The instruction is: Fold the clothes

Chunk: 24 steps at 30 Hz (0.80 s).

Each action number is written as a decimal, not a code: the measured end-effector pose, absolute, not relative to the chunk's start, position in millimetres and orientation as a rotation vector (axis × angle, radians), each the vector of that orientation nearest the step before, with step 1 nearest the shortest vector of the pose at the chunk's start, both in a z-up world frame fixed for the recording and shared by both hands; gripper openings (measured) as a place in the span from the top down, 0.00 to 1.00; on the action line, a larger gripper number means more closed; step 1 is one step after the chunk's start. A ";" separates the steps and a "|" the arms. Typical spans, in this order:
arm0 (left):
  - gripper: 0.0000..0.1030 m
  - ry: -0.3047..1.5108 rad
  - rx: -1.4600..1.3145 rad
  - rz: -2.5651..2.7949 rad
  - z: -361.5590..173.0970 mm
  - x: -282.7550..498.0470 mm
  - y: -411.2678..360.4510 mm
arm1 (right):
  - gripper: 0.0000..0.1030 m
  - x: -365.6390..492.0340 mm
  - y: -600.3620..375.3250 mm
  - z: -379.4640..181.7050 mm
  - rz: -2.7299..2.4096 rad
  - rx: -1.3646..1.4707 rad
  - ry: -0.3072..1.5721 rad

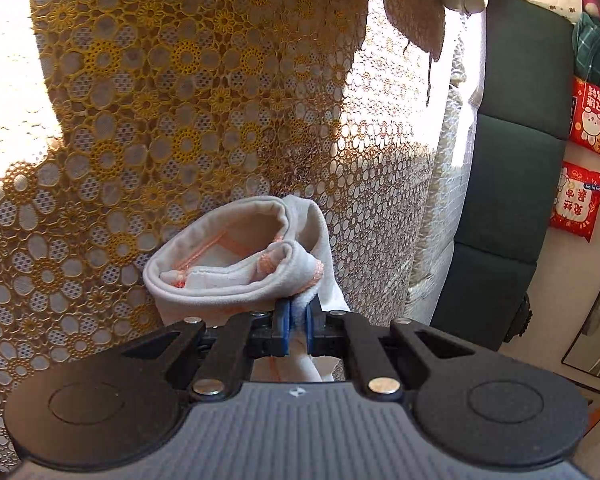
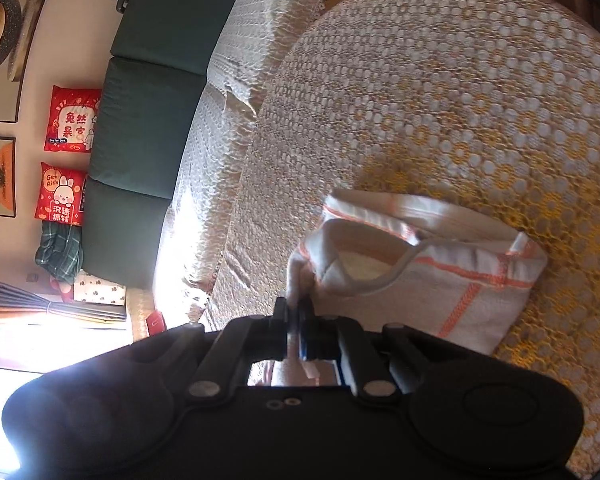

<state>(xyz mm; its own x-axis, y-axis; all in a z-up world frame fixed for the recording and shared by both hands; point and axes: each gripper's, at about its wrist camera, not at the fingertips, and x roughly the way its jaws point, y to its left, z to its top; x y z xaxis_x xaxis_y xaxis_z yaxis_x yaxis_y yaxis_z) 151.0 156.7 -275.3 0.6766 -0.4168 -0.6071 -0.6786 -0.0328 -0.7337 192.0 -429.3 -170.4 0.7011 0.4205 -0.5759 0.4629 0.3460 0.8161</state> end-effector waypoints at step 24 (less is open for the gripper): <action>0.56 0.867 -1.406 0.174 -278.9 229.1 167.4 | 0.00 308.1 -396.6 -250.7 0.035 1.116 1.005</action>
